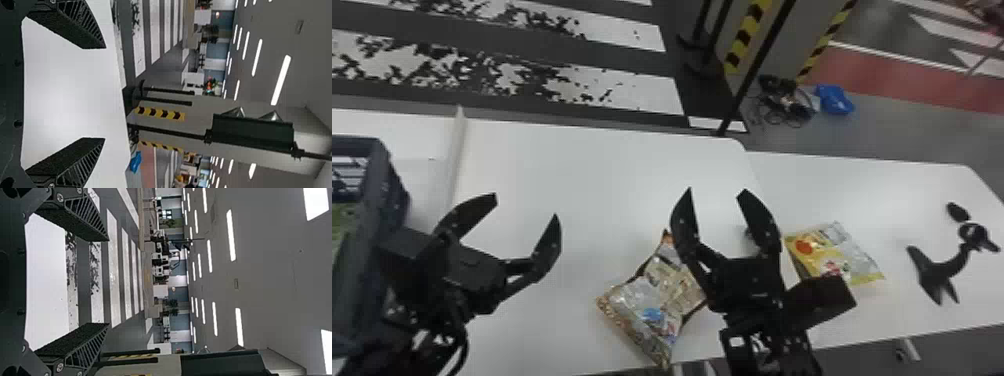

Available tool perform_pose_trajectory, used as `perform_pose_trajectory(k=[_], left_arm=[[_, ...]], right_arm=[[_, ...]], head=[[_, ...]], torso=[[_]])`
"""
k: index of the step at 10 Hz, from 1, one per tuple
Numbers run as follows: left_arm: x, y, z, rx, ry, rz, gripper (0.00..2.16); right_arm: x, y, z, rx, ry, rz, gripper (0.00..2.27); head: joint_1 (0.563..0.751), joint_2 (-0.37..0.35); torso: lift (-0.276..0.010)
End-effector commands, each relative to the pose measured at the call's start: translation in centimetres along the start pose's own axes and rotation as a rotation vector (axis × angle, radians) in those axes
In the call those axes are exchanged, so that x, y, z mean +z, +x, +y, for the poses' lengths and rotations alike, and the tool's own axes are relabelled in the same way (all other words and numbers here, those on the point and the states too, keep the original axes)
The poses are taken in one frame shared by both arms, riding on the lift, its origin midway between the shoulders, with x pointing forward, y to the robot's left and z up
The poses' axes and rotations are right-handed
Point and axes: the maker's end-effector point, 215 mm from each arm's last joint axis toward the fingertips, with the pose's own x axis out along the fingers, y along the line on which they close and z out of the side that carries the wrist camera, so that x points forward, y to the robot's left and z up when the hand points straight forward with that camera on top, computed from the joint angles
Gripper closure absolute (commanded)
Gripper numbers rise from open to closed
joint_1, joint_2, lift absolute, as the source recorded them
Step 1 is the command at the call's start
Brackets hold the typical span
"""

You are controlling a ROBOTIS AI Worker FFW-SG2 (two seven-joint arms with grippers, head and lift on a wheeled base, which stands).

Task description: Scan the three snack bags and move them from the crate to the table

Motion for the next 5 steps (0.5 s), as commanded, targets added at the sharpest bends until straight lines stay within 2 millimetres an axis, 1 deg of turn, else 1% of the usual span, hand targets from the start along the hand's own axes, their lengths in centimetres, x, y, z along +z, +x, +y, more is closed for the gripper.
perform_pose_trajectory(k=[1,2,3,4,5], left_arm=[[2.9,-2.7,6.7,0.123,-0.025,-0.051,0.03],[4.2,-4.5,9.9,0.187,-0.008,-0.072,0.03],[5.4,-6.0,12.1,0.24,0.008,-0.088,0.03],[6.5,-7.3,13.6,0.274,0.027,-0.116,0.03],[6.5,-8.1,14.7,0.298,0.021,-0.119,0.03]], right_arm=[[-0.8,-0.5,0.2,0.001,0.003,0.02,0.23],[-1.8,-1.0,0.7,0.008,0.014,0.043,0.33],[-3.2,-1.6,1.2,0.013,0.021,0.074,1.01],[-5.1,-2.0,1.8,0.025,0.028,0.133,1.82],[-7.2,-2.9,3.0,0.057,0.027,0.195,2.02]], head=[[0.695,-0.214],[0.695,-0.144],[0.695,-0.076],[0.695,-0.042],[0.695,0.01]], torso=[[-0.062],[-0.062],[-0.062],[-0.062],[-0.062]])
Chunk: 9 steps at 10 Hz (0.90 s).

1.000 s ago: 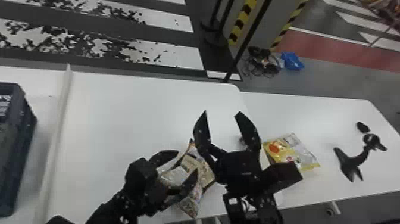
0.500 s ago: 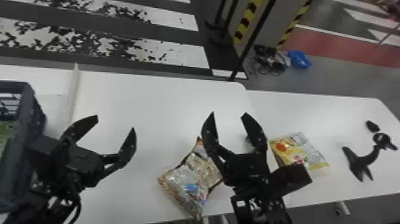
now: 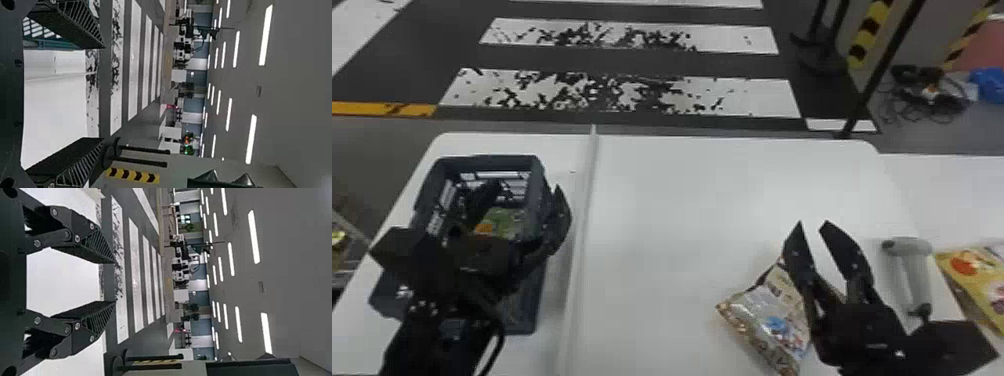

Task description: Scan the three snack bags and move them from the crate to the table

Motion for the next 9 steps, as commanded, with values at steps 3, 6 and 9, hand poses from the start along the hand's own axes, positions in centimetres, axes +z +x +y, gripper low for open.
perform_pose_trajectory(k=[3,6,9], left_arm=[[0.0,-0.7,2.2,0.034,-0.015,-0.007,0.03],[-0.5,-0.8,2.7,0.041,-0.013,-0.006,0.03],[-0.6,-0.7,2.8,0.042,-0.009,-0.01,0.03]], right_arm=[[-7.4,-3.2,5.4,0.109,0.011,0.205,2.16],[-14.9,-7.7,9.5,0.22,-0.026,0.438,2.16],[-19.3,-9.5,8.2,0.213,-0.068,0.564,2.16]], head=[[0.695,0.122],[0.695,0.232],[0.695,0.294]], torso=[[-0.062],[-0.062],[-0.062]])
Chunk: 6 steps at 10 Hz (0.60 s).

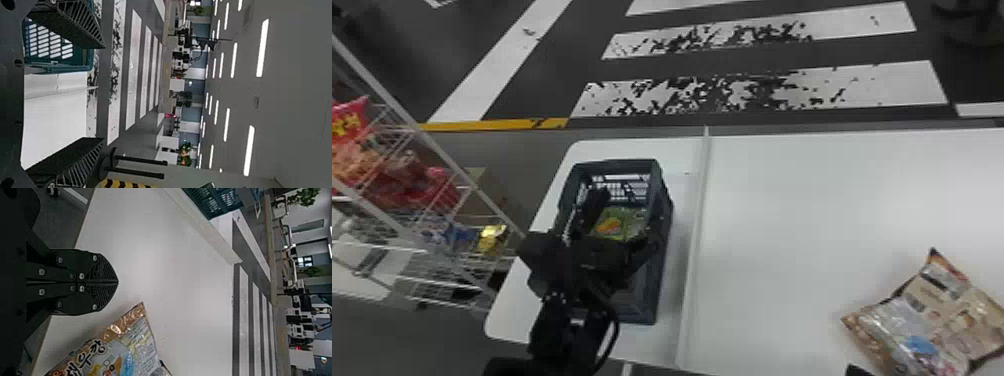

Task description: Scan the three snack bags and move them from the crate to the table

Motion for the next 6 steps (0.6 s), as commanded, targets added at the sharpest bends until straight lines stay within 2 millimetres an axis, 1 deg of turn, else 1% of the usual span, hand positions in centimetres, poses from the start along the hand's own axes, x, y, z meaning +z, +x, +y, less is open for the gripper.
perform_pose_trajectory(k=[1,3,4,6], left_arm=[[0.1,0.1,0.0,-0.001,0.001,-0.003,0.03],[0.1,0.1,0.0,-0.003,0.001,-0.003,0.03],[0.1,0.1,-0.1,-0.004,0.001,-0.003,0.03],[0.0,0.1,-0.1,-0.005,0.0,-0.002,0.03]], right_arm=[[-1.8,0.5,-2.0,-0.034,-0.002,0.038,2.16],[-2.8,0.8,-5.2,-0.1,0.009,0.047,2.16],[-2.5,0.8,-7.0,-0.135,0.018,0.038,2.16],[-2.4,0.7,-9.9,-0.196,0.044,0.031,2.16]], head=[[0.695,0.288],[0.695,0.257],[0.695,0.23],[0.695,0.167]], torso=[[-0.062],[-0.062],[-0.062],[-0.062]])
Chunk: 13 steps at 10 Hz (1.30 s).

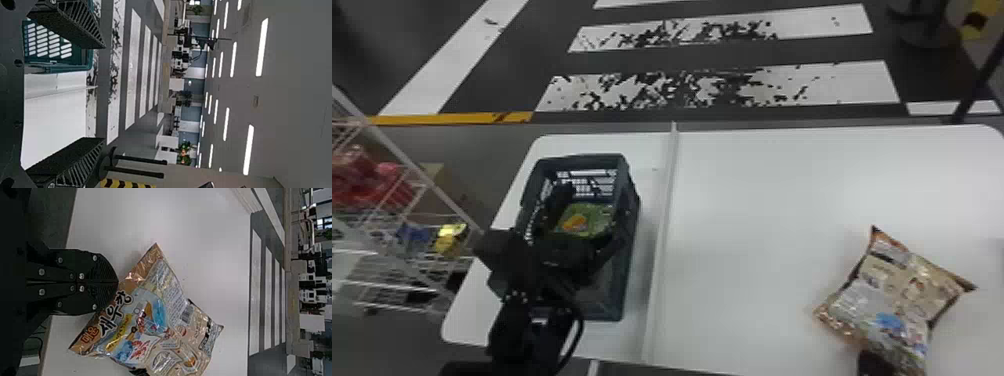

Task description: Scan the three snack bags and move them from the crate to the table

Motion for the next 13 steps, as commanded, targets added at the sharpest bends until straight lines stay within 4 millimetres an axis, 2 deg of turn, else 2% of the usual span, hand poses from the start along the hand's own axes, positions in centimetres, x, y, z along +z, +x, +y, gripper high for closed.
perform_pose_trajectory(k=[1,4,5,6,7,9,11,12,13], left_arm=[[0.0,0.0,-0.2,-0.003,-0.002,-0.001,0.03],[0.1,0.0,-0.5,-0.009,-0.004,-0.002,0.03],[0.1,0.1,-0.6,-0.011,-0.005,-0.003,0.03],[0.0,0.1,-0.6,-0.011,-0.005,0.0,0.03],[0.0,0.1,-0.5,-0.01,-0.004,0.0,0.03],[0.3,0.2,-0.8,-0.016,-0.003,-0.004,0.03],[0.5,-0.3,-1.4,-0.026,0.003,-0.003,0.03],[0.8,-0.6,-1.7,-0.033,0.013,-0.003,0.03],[0.9,-0.5,-2.3,-0.049,0.016,0.001,0.03]], right_arm=[[0.4,0.2,-2.3,-0.048,0.016,-0.008,2.16],[1.7,0.3,-6.2,-0.118,0.055,-0.037,2.16],[2.0,0.3,-6.1,-0.116,0.059,-0.041,2.16],[2.2,-0.5,-5.2,-0.091,0.071,-0.046,2.16],[3.2,-1.9,-4.0,-0.066,0.091,-0.073,2.16],[7.7,-1.9,-3.8,-0.057,0.094,-0.146,2.16],[12.1,1.6,-5.1,-0.073,0.069,-0.224,2.16],[13.1,4.0,-5.7,-0.083,0.058,-0.236,2.16],[13.6,5.3,-6.5,-0.106,0.053,-0.253,2.16]], head=[[0.695,0.152],[0.695,0.065],[0.695,0.053],[0.695,0.035],[0.695,0.035],[0.695,0.062],[0.695,0.06],[0.695,0.05],[0.695,0.041]], torso=[[-0.062],[-0.062],[-0.062],[-0.062],[-0.062],[-0.062],[-0.062],[-0.062],[-0.062]])
